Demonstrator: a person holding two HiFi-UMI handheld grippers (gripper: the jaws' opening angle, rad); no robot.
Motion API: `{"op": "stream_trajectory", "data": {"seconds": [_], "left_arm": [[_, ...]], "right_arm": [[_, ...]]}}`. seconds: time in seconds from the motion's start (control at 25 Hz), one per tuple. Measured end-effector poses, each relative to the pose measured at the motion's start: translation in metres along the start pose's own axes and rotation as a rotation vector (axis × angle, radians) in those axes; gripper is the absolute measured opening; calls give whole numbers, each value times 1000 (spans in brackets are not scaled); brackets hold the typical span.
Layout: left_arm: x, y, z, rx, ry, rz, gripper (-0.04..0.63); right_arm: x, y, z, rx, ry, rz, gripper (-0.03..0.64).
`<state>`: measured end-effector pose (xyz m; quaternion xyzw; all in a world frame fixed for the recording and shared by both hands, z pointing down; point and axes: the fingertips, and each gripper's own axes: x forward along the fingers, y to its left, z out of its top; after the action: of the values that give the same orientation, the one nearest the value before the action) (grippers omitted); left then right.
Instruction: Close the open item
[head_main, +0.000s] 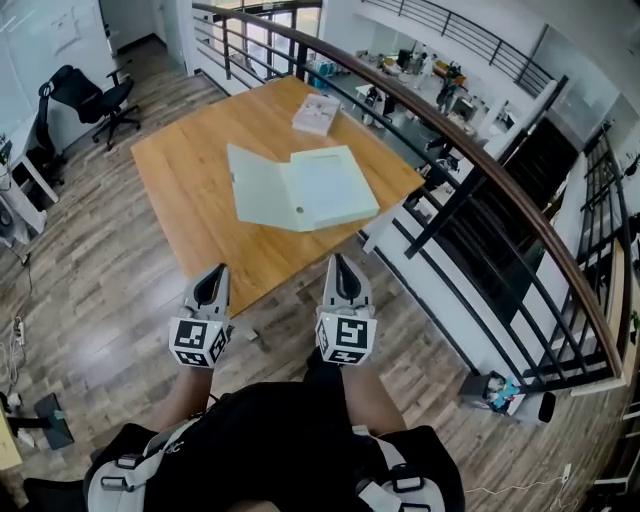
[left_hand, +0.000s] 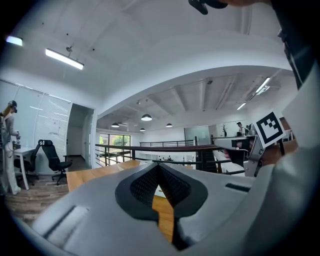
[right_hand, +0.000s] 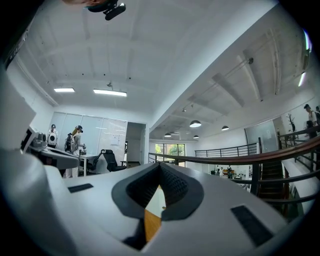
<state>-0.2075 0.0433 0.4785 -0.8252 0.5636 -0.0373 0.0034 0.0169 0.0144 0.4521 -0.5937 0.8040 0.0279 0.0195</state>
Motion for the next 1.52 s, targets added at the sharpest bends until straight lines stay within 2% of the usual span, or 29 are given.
{"op": "stream_trajectory", "data": {"seconds": [0.48, 0.8, 1.08, 1.24, 1.52], "left_arm": [[146, 3, 14, 7, 48, 53, 0], [219, 14, 9, 2, 104, 145, 0], [246, 27, 12, 20, 143, 217, 0], [248, 57, 2, 7, 191, 225, 0], [237, 95, -7, -29, 200, 280, 2]], "right_arm": [[127, -107, -14, 24, 35, 39, 3], [197, -175, -36, 43, 88, 75, 3], [241, -205, -50, 22, 139, 130, 3], [256, -201, -65, 7, 175, 111, 3], [273, -218, -86, 22, 217, 82, 7]]}}
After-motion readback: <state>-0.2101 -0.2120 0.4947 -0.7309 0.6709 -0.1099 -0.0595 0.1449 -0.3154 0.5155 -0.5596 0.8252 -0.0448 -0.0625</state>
